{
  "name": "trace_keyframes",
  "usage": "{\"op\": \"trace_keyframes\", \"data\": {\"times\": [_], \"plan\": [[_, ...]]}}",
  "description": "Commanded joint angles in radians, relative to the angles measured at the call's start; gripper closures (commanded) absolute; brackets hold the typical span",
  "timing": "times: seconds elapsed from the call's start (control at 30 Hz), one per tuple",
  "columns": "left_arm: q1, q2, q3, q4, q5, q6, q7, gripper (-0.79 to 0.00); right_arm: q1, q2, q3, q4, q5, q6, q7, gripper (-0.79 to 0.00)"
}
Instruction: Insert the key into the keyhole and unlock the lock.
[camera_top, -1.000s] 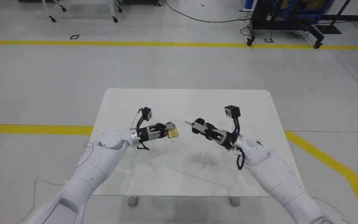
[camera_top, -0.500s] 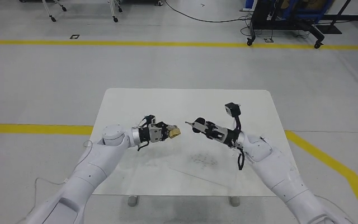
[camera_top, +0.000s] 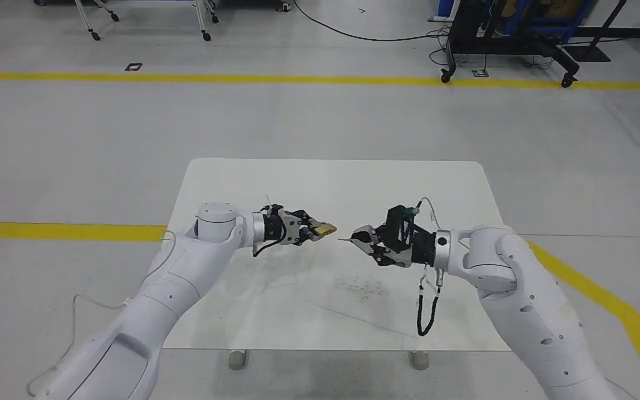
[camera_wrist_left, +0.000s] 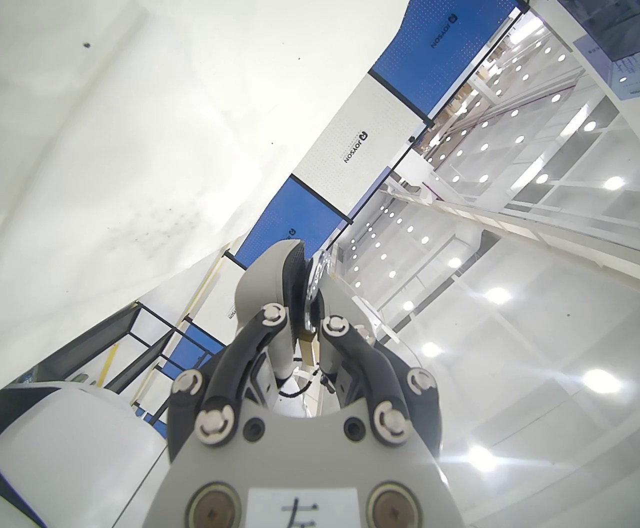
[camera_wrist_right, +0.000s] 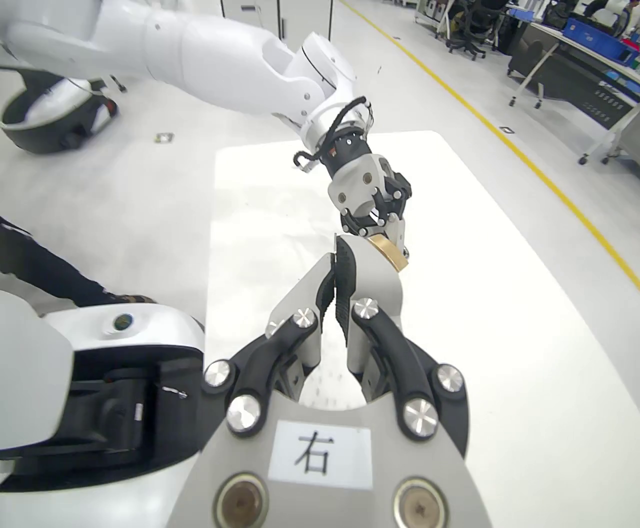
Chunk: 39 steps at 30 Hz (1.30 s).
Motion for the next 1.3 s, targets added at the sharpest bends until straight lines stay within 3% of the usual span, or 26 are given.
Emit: {"op": "trace_keyframes", "data": {"times": [0.0, 0.27, 0.4, 0.53, 0.63, 0.77, 0.87, 0.97, 1.27], "plan": [[0.0, 0.0, 0.0, 0.0, 0.0, 0.001, 0.0, 0.0, 0.001, 0.0, 0.0, 0.006, 0.028, -0.003, 0.001, 0.0], [0.015, 0.0, -0.004, -0.015, -0.008, -0.008, 0.0, 0.0, 0.002, 0.0, -0.001, 0.003, 0.015, 0.008, 0.0, 0.0], [0.024, 0.002, -0.015, -0.037, -0.011, -0.023, -0.051, 0.0, 0.042, -0.004, -0.042, -0.075, -0.225, 0.036, -0.019, 0.0], [0.033, 0.001, -0.013, -0.037, -0.016, -0.014, -0.106, 0.0, 0.077, -0.001, -0.104, -0.198, -0.548, -0.01, -0.043, 0.0], [0.038, -0.006, -0.009, -0.015, -0.064, 0.016, -0.203, 0.0, 0.093, 0.006, -0.17, -0.312, -0.841, -0.033, -0.027, 0.0], [0.028, -0.027, 0.013, 0.053, -0.124, 0.046, -0.307, 0.0, 0.103, 0.02, -0.211, -0.401, -1.061, -0.068, -0.127, 0.0], [0.009, -0.046, 0.03, 0.101, -0.151, 0.046, -0.335, 0.0, 0.097, 0.034, -0.202, -0.43, -1.145, -0.101, -0.197, 0.0], [-0.012, -0.063, 0.05, 0.135, -0.122, 0.015, -0.282, 0.0, 0.092, 0.043, -0.222, -0.424, -1.211, -0.111, -0.206, 0.0], [-0.032, -0.088, 0.059, 0.176, -0.099, -0.025, -0.215, 0.0, 0.135, 0.057, -0.407, -0.384, -1.291, -0.111, -0.074, 0.0]]}}
